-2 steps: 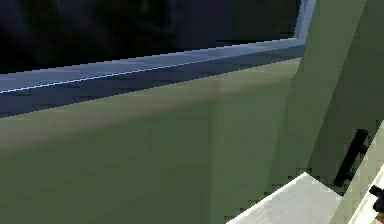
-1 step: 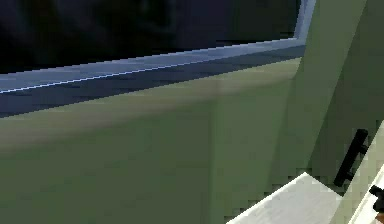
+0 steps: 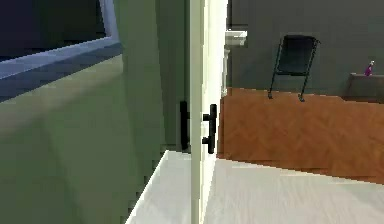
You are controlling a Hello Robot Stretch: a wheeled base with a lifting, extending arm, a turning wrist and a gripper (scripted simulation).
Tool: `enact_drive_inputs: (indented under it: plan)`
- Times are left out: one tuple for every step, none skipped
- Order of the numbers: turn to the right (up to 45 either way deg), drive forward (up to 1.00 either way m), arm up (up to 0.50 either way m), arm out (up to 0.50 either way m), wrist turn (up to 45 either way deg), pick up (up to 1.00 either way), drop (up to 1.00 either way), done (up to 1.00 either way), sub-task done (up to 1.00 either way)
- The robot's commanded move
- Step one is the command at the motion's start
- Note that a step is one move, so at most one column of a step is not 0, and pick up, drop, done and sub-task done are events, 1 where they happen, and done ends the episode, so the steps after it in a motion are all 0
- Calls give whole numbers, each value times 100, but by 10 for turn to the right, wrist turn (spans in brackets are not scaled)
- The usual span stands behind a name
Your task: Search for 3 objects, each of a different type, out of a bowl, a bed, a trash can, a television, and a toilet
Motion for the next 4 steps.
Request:
enact_drive_inputs:
  plan:
    - [390, 0, 0, 0, 0, 0, 0, 0, 0]
    - [0, 35, 0, 0, 0, 0, 0, 0, 0]
    - [0, 30, 0, 0, 0, 0, 0, 0, 0]
    - [-120, 0, 0, 0, 0, 0, 0, 0, 0]
